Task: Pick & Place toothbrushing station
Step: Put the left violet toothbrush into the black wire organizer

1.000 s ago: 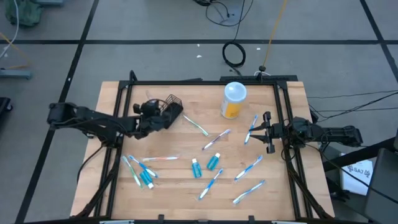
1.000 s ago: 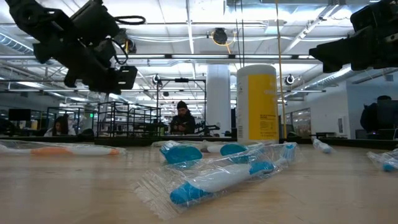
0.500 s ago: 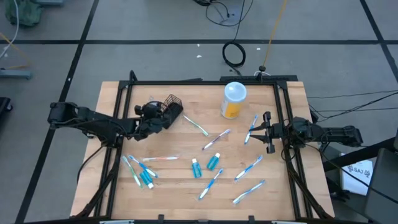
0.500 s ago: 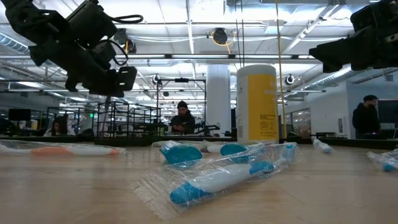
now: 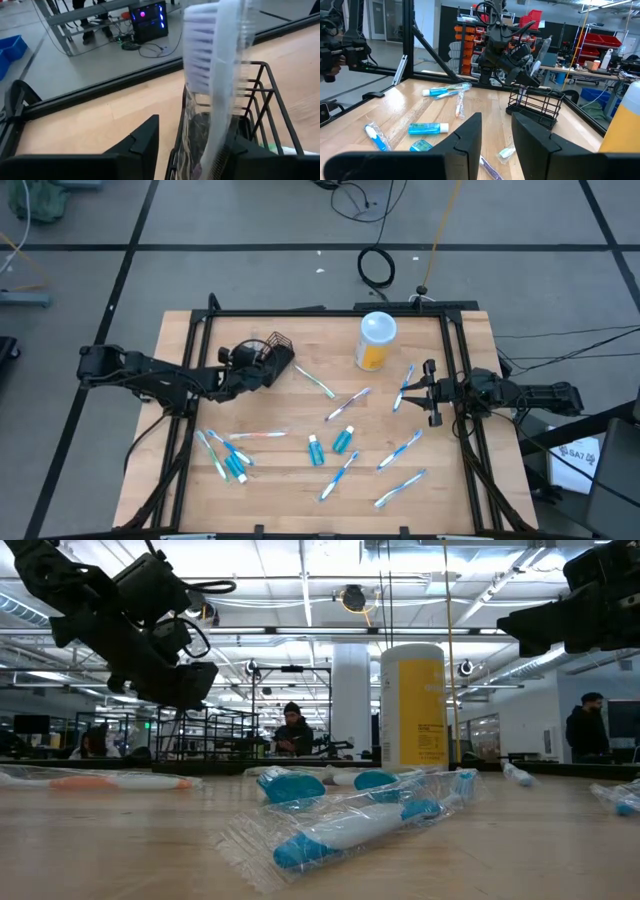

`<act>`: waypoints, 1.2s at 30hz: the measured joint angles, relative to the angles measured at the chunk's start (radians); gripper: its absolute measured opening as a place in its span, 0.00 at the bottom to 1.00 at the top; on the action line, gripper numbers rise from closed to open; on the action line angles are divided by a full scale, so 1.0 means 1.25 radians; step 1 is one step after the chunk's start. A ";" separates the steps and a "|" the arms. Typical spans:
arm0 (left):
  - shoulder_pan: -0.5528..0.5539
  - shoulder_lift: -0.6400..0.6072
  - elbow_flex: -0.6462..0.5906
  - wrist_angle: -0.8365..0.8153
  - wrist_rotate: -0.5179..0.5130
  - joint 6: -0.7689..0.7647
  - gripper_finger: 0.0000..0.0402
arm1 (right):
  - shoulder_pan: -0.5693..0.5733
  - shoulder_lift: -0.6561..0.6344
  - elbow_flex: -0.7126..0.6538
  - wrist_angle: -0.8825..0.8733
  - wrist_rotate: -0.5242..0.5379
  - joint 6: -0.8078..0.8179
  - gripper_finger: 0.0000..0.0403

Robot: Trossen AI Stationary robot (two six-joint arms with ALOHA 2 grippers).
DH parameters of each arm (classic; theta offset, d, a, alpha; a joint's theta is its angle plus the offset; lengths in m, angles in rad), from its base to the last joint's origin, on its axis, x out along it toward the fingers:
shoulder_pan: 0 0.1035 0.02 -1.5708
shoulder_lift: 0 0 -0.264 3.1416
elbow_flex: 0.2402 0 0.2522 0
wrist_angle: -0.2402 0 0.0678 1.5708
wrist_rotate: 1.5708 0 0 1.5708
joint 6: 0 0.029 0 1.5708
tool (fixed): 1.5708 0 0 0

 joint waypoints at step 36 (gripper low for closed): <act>0.020 -0.114 0.002 -0.010 0.131 0.228 0.61 | 0.000 0.000 0.000 0.000 0.000 -0.002 0.24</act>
